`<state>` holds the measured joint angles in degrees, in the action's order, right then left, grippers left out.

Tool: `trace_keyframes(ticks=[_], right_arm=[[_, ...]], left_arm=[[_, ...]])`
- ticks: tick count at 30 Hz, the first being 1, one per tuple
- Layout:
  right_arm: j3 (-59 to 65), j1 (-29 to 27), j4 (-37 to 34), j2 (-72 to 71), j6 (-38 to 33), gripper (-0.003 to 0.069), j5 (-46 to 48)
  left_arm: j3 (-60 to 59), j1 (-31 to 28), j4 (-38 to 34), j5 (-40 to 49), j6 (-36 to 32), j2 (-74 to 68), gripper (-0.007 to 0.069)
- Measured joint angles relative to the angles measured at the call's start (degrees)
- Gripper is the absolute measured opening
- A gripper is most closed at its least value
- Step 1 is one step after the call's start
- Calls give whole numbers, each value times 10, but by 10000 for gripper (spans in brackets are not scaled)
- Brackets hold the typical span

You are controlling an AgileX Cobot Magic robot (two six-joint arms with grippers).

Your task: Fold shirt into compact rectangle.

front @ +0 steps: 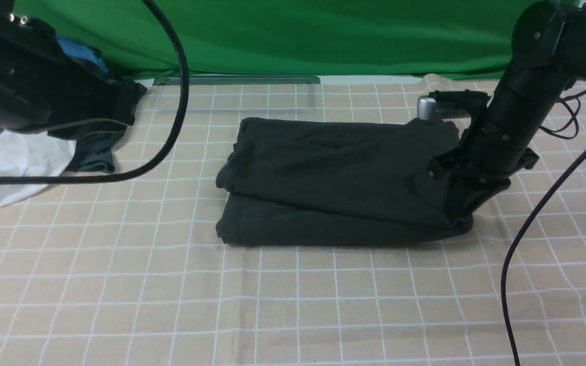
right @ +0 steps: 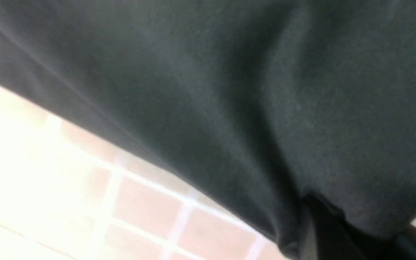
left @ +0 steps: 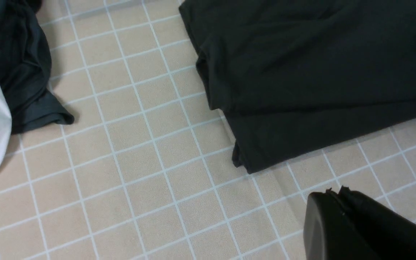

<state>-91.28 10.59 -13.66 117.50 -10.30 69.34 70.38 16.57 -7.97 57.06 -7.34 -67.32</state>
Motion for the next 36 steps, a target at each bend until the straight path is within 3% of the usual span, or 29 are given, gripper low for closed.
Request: trace_keyframes(ticks=[3,8,9,11,15,17,20,26,27,28,31,36], right_arm=[[9,0,19,-1,9,137,-17],[0,-1,28,-5,22,388,-7],[0,-1,28,-14,15,395,-5],[8,-1,28,-37,10,327,-4],[48,-1,29,-149,9,83,-4],[77,-1,29,-242,8,46,-11],[127,-1,29,-361,8,42,-56],[276,-1,28,-632,-6,43,-239],[332,-1,28,-710,-9,43,-319],[339,-1,28,-720,-9,43,-319],[471,-1,28,-886,-21,45,-483],[616,-1,29,-1038,-43,50,-655]], left_arm=[[0,0,-2,10,0,1,18],[0,0,-12,41,0,1,18],[0,0,-12,49,0,4,18],[-1,0,-13,63,-1,14,18],[-15,0,-14,69,-2,59,18],[-36,0,-14,57,0,103,18],[-69,0,-14,42,1,157,18],[-177,0,-14,6,23,281,18],[-221,0,-14,-21,28,319,18],[-225,0,-14,-24,29,329,18],[-305,0,-15,-81,52,411,18],[-388,0,-15,-160,59,495,18]])
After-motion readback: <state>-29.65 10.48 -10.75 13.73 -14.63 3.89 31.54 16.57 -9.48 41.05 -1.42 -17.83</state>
